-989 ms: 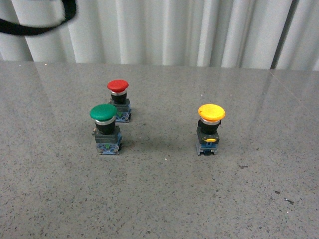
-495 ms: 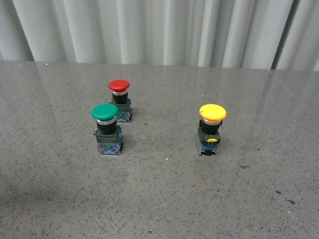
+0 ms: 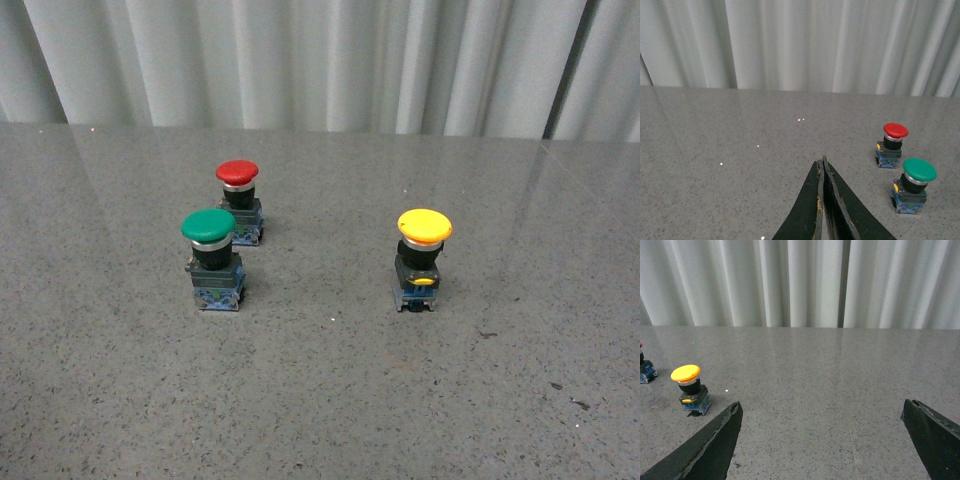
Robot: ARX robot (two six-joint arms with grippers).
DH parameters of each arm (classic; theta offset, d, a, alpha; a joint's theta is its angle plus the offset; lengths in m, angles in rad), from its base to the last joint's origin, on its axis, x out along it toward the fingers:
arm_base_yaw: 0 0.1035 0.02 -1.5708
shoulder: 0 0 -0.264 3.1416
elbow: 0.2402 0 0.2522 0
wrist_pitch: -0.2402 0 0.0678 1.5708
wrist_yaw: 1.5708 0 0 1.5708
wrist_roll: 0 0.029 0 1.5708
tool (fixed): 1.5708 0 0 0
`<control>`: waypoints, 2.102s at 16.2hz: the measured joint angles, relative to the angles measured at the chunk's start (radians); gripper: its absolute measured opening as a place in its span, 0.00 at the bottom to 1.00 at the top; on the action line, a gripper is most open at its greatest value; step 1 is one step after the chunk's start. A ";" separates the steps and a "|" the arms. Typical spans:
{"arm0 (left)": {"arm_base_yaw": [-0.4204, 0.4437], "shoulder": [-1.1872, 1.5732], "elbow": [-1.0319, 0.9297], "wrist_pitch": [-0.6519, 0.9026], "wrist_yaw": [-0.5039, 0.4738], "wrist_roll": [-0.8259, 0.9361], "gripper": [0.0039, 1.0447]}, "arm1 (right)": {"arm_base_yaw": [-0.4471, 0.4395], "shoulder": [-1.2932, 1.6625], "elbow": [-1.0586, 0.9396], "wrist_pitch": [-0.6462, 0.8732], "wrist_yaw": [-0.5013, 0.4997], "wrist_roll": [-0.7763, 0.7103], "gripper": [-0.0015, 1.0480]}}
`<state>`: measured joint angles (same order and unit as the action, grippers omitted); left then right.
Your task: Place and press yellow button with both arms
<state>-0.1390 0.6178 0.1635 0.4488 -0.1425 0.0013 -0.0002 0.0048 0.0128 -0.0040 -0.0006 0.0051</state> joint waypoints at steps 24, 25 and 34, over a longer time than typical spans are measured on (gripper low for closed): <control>0.138 -0.607 -0.144 -0.441 0.139 -0.001 0.04 | 0.000 0.000 0.000 0.001 0.000 0.000 0.94; 0.138 -0.607 -0.150 -0.459 0.140 0.000 0.04 | 0.000 0.000 0.000 0.000 0.000 0.000 0.94; 0.138 -0.607 -0.150 -0.453 0.142 -0.001 0.73 | 0.000 0.000 0.000 0.000 0.000 0.000 0.94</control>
<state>-0.0010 0.0109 0.0139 -0.0040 -0.0006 0.0006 -0.0002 0.0048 0.0128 -0.0040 -0.0006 0.0051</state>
